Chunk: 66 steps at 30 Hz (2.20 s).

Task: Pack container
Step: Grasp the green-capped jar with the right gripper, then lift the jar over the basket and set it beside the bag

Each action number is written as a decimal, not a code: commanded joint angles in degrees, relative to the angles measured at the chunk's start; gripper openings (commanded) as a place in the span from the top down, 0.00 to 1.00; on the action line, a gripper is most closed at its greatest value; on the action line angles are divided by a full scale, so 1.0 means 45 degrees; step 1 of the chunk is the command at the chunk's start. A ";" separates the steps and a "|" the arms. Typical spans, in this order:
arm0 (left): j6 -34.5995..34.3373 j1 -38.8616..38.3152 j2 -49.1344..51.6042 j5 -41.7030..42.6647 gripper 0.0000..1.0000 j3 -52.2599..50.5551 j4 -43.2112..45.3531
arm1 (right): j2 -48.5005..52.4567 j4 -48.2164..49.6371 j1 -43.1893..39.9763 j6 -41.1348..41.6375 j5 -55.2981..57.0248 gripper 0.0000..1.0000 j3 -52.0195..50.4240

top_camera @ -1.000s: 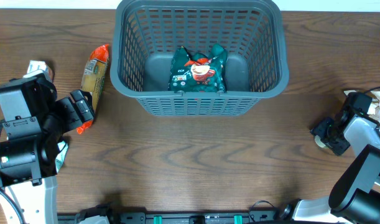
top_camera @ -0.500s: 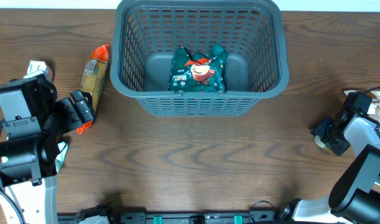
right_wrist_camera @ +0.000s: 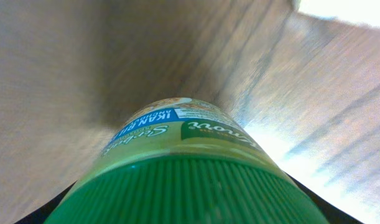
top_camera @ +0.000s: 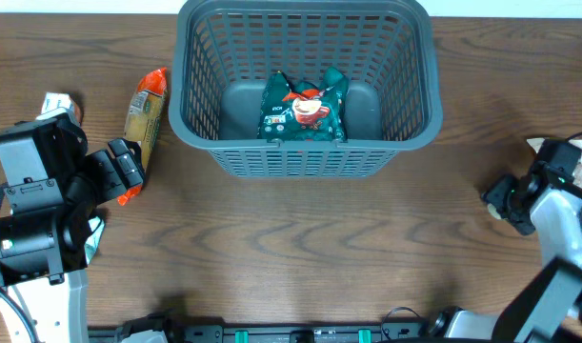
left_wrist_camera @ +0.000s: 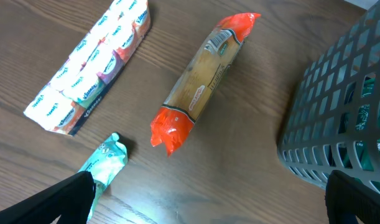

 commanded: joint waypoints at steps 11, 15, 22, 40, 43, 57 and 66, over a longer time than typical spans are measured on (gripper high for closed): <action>-0.0155 0.0073 0.0049 -0.0146 0.01 0.0243 -0.0024 | -0.2293 -0.3798 0.2399 -0.3094 -0.1919 0.99 0.5770; -0.0155 0.0073 0.0049 -0.0146 0.01 0.0243 -0.0029 | -0.1763 -0.5207 0.3288 -0.3138 -0.1919 0.99 0.9122; -0.0155 0.0073 0.0049 -0.0146 0.01 0.0243 -0.0029 | -0.0121 -0.7028 0.5659 -0.6198 -0.3060 0.99 1.3780; -0.0155 0.0073 0.0049 -0.0049 0.01 0.0243 -0.0155 | 0.5353 -0.6829 1.0554 -0.8835 -0.2642 0.99 1.5455; -0.0155 0.0073 0.0049 -0.0049 0.01 0.0243 -0.0316 | 0.6042 -0.6829 1.0384 -0.8811 -0.2244 0.99 1.5455; -0.0155 0.0073 0.0049 -0.0053 0.01 0.0170 -0.0413 | 0.8408 -0.7737 0.9894 -0.8529 -0.2152 0.99 1.5431; -0.0155 0.0073 0.0049 -0.0053 0.01 0.0170 -0.0418 | 0.9233 -0.7771 0.9850 -0.8437 -0.2147 0.99 1.5426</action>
